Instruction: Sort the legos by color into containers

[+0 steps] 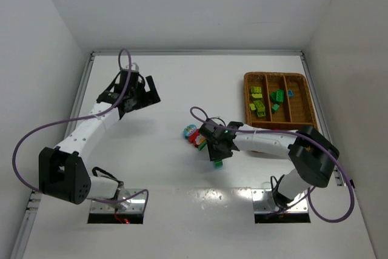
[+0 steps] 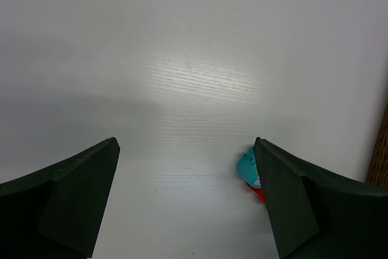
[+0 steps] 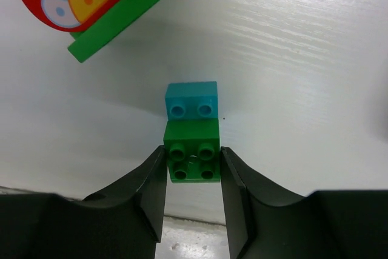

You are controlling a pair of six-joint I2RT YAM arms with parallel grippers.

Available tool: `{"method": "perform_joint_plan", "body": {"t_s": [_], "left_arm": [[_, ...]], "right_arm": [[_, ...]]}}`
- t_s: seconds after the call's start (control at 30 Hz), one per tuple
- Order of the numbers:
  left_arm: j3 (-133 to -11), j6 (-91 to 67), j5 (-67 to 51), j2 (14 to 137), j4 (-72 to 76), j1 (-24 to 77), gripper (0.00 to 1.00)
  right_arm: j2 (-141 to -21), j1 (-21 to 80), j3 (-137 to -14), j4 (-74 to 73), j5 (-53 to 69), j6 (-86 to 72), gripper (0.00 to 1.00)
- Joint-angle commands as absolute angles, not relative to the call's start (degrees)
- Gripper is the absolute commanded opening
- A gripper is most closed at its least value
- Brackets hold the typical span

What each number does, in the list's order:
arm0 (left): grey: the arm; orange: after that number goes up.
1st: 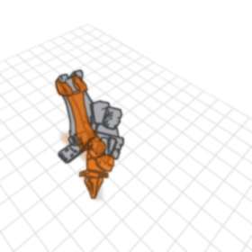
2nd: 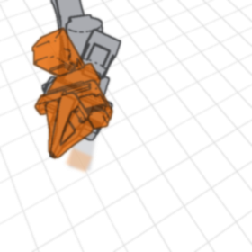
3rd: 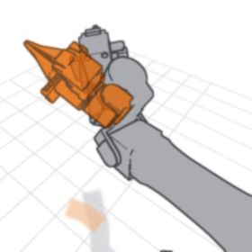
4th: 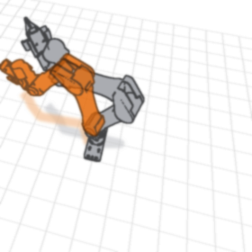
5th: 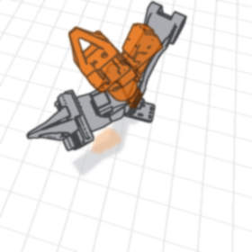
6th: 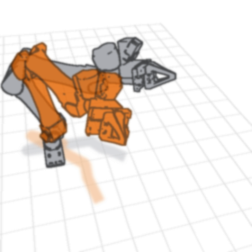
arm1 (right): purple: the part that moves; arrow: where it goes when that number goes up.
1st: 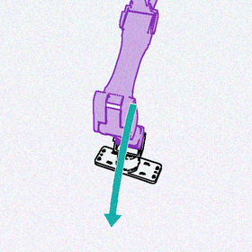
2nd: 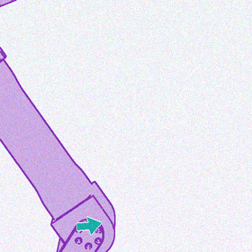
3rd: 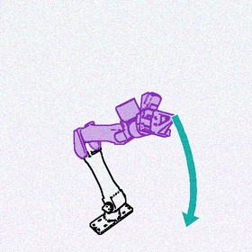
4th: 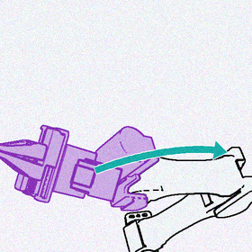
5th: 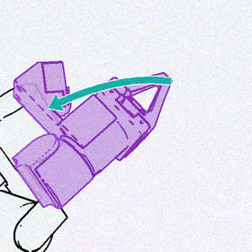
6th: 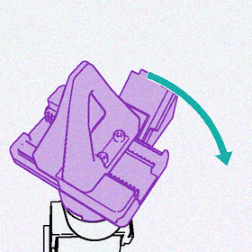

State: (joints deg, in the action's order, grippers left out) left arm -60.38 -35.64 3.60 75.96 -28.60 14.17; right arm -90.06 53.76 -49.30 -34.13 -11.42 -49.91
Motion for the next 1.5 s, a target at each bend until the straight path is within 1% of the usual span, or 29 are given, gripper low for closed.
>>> {"method": "perform_joint_plan", "body": {"t_s": [0.0,0.1,0.23,0.33,0.4,0.43,0.47,0.5,0.57,0.6,0.63,0.67,0.7,0.73,0.77,0.8,0.87,0.93,0.97,1.1,1.17,1.2,1.23,1.33,1.47], "left_arm": [[-59.77,-36.12,3.08,73.65,-27.07,14.24,1.0],[-59.77,-36.12,2.55,73.65,-27.07,14.24,1.0],[-59.77,-36.12,2.02,73.65,-27.07,14.24,1.0],[-59.77,-34.64,0.36,73.65,-26.46,14.24,1.0],[-59.77,-34.63,-4.46,73.65,-24.88,14.24,1.0],[-56.89,-32.89,-9.53,73.65,-19.48,14.24,0.97],[-55.3,-32.87,-20.46,73.65,-16.38,14.76,0.96],[-53.63,-32.87,-24.74,74.35,-13.56,14.77,0.95],[-48.72,-33.48,-32.31,74.36,-4.46,14.77,0.93],[-47.3,-34.01,-37.74,74.36,-1.96,14.77,0.93],[-46.15,-34.54,-40.58,73.75,0.68,14.77,0.93],[-43.79,-35.85,-43.91,73.74,7.14,14.77,0.93],[-42.99,-36.82,-50.64,73.74,10.34,14.77,0.93],[-42.98,-38.65,-53.24,73.74,14.46,14.77,0.93],[-42.46,-38.67,-55.26,74.35,14.5,14.77,0.93],[-41.67,-40.67,-58.85,74.36,19.37,15.37,0.93],[-41.14,-43.66,-61.51,74.36,25.71,16.51,0.95],[-41.13,-45.08,-63.89,74.36,28.99,17.75,0.96],[-41.13,-45.09,-64.85,74.36,29.53,18.45,0.96],[-43.32,-41.85,-68.46,76.29,29.01,21.79,0.96],[-46.04,-37.99,-69.79,77.69,24.55,23.02,0.96],[-47.88,-34.14,-69.79,78.65,19.3,23.81,0.96],[-50.95,-27.32,-69.79,79.18,10.37,23.82,0.96],[-53.34,-25.32,-71.02,81.47,7.04,24.43,0.96],[-54.67,-25.84,-71.63,83.58,7.03,24.96,0.96]], "right_arm": [[-90.26,53.53,-49.13,-31.3,-10.99,-49.22,0.37],[-90.87,53.53,-49.13,-30.77,-10.46,-48.69,0.37],[-90.88,53.53,-49.13,-30.76,-10.98,-47.55,0.26],[-90.01,53.53,-50.54,-32.95,-12.39,-45.53,0.24],[-85.9,51.61,-51.33,-33.57,-10.48,-43.08,0.24],[-84.04,49.94,-51.33,-32.36,-8.63,-42.2,0.24],[-82.2,47.83,-51.33,-31.73,-6.35,-41.14,0.24],[-78.09,42.85,-51.33,-30.6,-0.24,-38.87,0.24],[-74.11,37.21,-50.02,-26.03,6.91,-37.18,0.24],[-72.44,34.57,-50.01,-24.54,14.43,-36.39,0.24],[-71.12,30.02,-49.49,-23.13,18.24,-35.86,0.24],[-69.62,28.06,-49.48,-20.85,22.02,-35.08,0.24],[-69.61,26.47,-49.48,-19.96,29.46,-35.07,0.24],[-69.61,24.28,-48.79,-17.78,32.4,-34.55,0.24],[-69.61,23.56,-48.78,-16.62,35.04,-34.54,0.24],[-68.91,22.95,-47.91,-15.39,39.07,-35.06,0.24],[-67.42,21.37,-45.46,-10.49,43.83,-37.25,0.24],[-66.8,20.22,-44.04,-7.14,47.53,-38.84,0.24],[-66.8,19.34,-42.82,-4.07,50.86,-40.41,0.24],[-66.27,18.11,-40.87,3.06,56.42,-44.55,0.24],[-65.75,17.4,-40.17,5.7,58.78,-45.87,0.24],[-65.74,16.88,-40.17,6.5,59.67,-46.66,0.24],[-65.74,16.88,-40.17,7.11,60.37,-46.67,0.24],[-65.74,16.88,-40.69,8.87,62.57,-47.46,0.24],[-66.88,18.01,-41.3,10.02,63.46,-47.99,0.24]]}}
